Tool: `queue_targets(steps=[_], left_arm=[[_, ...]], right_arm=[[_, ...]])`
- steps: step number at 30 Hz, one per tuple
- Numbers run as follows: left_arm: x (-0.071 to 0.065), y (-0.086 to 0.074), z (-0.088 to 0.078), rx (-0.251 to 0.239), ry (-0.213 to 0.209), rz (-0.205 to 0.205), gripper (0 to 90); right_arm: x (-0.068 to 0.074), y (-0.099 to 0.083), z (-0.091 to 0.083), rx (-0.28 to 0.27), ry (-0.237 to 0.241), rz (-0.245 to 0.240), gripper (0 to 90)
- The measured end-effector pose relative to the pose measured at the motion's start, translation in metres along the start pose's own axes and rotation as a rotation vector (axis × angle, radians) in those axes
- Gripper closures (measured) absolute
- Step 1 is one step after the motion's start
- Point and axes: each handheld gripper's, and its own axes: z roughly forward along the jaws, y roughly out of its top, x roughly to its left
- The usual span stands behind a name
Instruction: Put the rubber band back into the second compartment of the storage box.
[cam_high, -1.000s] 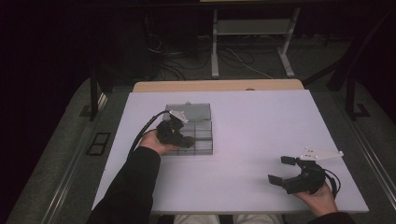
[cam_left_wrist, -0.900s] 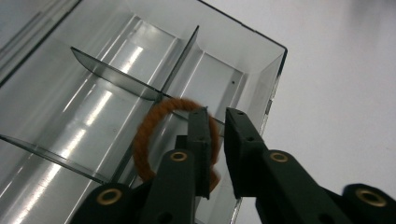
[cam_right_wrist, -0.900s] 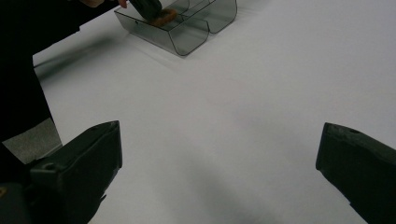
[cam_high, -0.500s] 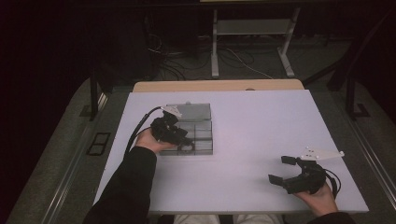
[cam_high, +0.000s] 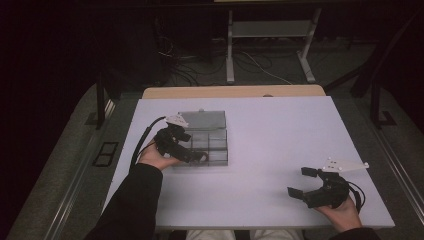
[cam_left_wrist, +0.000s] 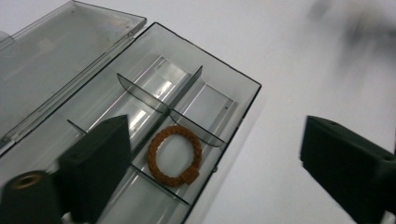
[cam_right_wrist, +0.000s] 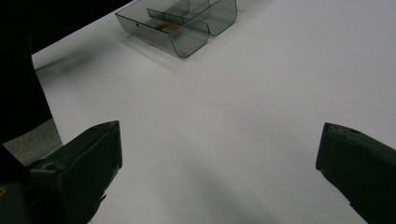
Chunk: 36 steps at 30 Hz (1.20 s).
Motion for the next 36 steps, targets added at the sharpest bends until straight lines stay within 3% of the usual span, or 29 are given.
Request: queue_targets(steps=[2, 15, 25, 31, 36], left_arm=[[-0.003, -0.003, -0.004, -0.005, 0.005, -0.010, 0.0], [-0.027, -0.043, -0.016, -0.110, 0.014, -0.041, 0.0], [-0.041, -0.075, -0.014, -0.204, 0.047, -0.085, 0.0], [-0.045, -0.090, -0.008, -0.242, 0.036, -0.106, 0.0], [-0.047, -0.098, -0.001, -0.258, 0.019, -0.101, 0.0]], right_arm=[[0.000, 0.000, 0.000, 0.002, 0.001, 0.001, 0.0], [0.001, 0.000, 0.000, 0.001, -0.002, 0.002, 0.0], [0.000, -0.001, -0.001, -0.004, -0.004, -0.001, 0.0], [0.000, -0.001, -0.001, 0.000, -0.005, 0.000, 0.0], [0.001, -0.002, 0.000, 0.011, -0.005, -0.003, 0.0]])
